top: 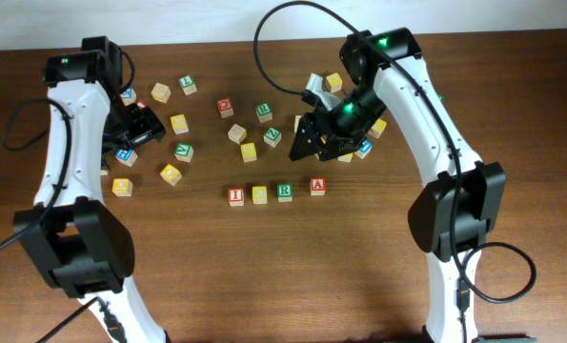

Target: Spell out ICRA

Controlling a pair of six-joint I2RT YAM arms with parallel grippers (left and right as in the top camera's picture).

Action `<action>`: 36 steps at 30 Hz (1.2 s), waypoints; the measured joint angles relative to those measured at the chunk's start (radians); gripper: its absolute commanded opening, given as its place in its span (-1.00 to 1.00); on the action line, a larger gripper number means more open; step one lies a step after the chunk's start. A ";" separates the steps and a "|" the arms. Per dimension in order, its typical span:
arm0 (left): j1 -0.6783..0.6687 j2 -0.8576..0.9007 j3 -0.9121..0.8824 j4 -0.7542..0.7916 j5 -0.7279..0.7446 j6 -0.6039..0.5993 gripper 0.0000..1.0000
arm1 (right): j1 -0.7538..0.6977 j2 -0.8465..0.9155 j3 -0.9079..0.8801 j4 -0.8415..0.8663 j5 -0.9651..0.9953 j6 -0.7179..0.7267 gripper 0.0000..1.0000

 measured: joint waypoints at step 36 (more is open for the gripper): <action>0.000 0.000 0.000 0.000 0.000 0.000 0.98 | 0.143 0.000 0.000 0.084 0.867 0.682 0.74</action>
